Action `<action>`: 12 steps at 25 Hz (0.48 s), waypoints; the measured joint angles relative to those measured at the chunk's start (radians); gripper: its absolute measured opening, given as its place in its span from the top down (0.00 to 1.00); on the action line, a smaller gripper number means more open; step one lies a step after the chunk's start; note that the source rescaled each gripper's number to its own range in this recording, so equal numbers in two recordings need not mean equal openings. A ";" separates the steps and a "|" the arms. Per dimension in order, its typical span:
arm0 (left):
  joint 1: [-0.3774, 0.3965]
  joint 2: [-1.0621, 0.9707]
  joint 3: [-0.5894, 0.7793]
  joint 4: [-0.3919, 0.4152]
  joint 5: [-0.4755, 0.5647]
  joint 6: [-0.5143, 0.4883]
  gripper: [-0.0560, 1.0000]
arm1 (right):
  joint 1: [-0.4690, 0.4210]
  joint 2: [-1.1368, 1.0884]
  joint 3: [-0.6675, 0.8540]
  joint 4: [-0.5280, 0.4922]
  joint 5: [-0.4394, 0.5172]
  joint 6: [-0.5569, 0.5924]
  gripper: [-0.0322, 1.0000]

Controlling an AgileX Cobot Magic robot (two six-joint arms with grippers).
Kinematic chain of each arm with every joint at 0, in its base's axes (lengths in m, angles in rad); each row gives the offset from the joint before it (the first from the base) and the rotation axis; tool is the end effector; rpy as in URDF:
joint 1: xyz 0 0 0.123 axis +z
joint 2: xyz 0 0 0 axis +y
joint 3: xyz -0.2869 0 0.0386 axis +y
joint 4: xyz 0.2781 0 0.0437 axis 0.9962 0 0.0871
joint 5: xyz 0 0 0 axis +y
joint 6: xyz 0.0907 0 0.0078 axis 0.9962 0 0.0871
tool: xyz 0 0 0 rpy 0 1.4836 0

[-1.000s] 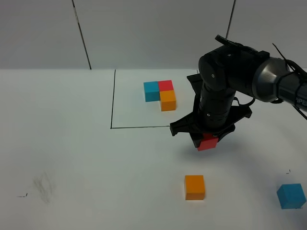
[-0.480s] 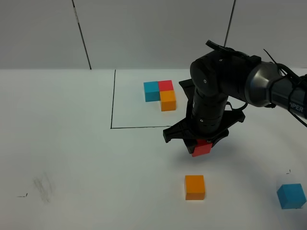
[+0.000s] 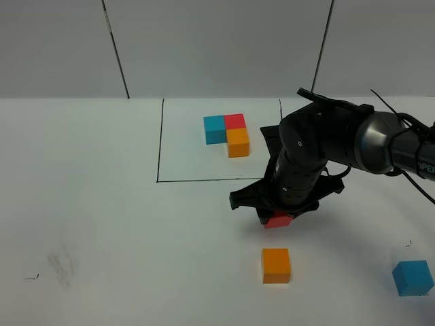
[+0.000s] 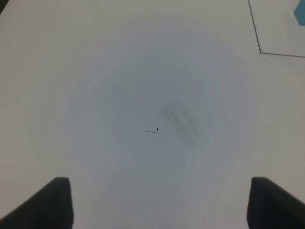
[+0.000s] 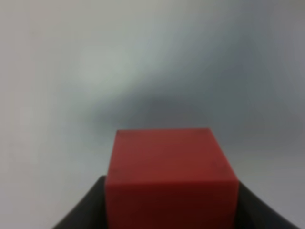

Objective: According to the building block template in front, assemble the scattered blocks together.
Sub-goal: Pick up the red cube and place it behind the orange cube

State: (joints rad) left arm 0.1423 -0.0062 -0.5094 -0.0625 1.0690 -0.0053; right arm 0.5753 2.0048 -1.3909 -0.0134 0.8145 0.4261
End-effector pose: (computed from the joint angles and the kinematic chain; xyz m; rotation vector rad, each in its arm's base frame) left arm 0.0150 -0.0029 0.2941 -0.1463 2.0302 0.0114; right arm 0.3602 0.2325 0.1539 -0.2303 2.9223 0.1484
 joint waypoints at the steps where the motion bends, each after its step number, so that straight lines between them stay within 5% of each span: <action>1: 0.000 0.000 0.000 0.000 0.000 0.000 0.33 | 0.000 -0.001 0.000 0.005 -0.010 0.004 0.97; 12: 0.000 0.000 0.000 0.000 0.000 0.000 0.33 | -0.002 -0.002 0.044 0.005 0.043 0.014 0.97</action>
State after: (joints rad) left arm 0.1423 -0.0062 -0.5094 -0.0625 1.0690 -0.0053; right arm 0.5734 2.0028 -1.3471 -0.0083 0.8571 0.4397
